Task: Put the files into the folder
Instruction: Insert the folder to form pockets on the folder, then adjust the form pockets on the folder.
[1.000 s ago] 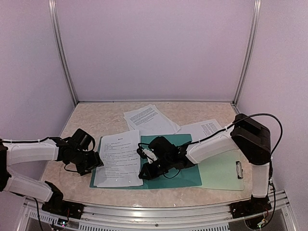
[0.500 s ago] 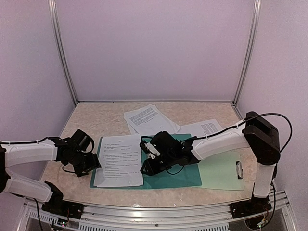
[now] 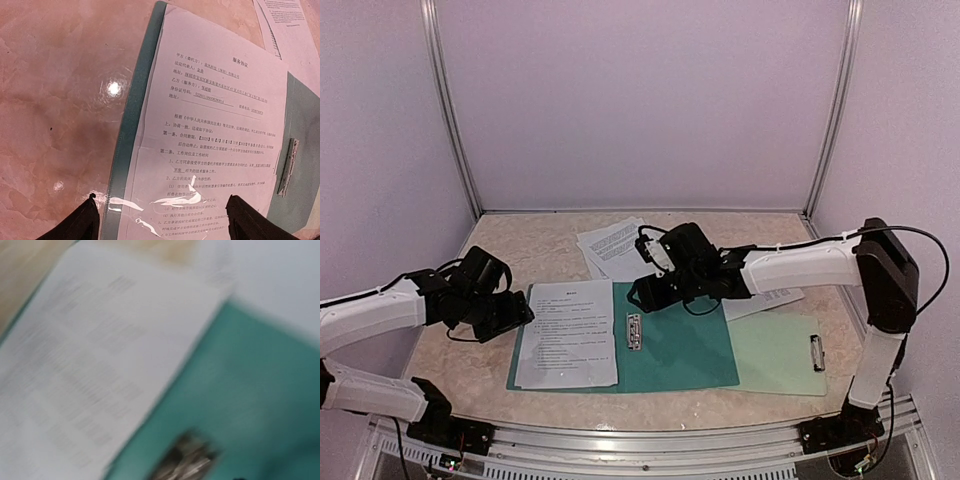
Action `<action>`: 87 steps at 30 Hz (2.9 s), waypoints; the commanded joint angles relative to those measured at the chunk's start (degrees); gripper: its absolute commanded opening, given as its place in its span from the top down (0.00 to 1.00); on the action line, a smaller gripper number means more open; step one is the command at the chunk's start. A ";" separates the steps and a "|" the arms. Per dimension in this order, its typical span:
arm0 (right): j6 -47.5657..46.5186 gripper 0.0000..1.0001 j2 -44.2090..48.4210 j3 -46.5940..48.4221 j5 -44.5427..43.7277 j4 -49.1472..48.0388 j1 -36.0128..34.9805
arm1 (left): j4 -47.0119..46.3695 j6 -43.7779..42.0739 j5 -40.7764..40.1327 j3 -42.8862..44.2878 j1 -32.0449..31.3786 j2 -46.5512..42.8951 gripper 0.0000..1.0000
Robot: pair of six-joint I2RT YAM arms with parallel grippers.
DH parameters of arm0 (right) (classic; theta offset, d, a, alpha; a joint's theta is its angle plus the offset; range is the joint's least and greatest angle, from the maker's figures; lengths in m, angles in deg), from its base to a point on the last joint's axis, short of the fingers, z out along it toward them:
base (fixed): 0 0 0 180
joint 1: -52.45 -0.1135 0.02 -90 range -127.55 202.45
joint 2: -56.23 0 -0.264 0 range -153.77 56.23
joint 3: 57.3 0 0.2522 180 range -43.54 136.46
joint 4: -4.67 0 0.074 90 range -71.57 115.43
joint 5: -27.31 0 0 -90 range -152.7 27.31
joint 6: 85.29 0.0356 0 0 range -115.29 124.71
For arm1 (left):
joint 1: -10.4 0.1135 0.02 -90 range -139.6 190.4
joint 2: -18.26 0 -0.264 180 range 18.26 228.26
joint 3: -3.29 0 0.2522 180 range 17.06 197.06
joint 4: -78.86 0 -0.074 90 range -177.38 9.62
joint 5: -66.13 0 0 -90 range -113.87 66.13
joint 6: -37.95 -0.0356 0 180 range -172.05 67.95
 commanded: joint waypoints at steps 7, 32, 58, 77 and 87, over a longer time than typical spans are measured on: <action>-9.76 0.42 -15.68 17.66 5.89 -2.04 6.04 | -3.44 -0.79 0.33 -0.20 -1.55 0.09 0.11; -7.62 0.48 -34.65 34.38 14.96 -0.50 7.53 | -7.18 -1.91 -1.35 -0.37 -11.03 7.42 0.11; -6.63 0.65 -35.63 31.85 16.48 -3.49 9.03 | -4.28 -3.35 -9.14 4.89 -21.12 16.51 0.11; -5.06 0.98 -36.44 31.58 16.41 -3.98 9.00 | -4.00 -3.25 -8.00 2.68 -22.41 17.70 0.11; -4.75 1.00 -31.83 25.17 14.65 -6.26 8.95 | -2.83 -2.44 -8.93 3.18 -22.69 19.22 0.11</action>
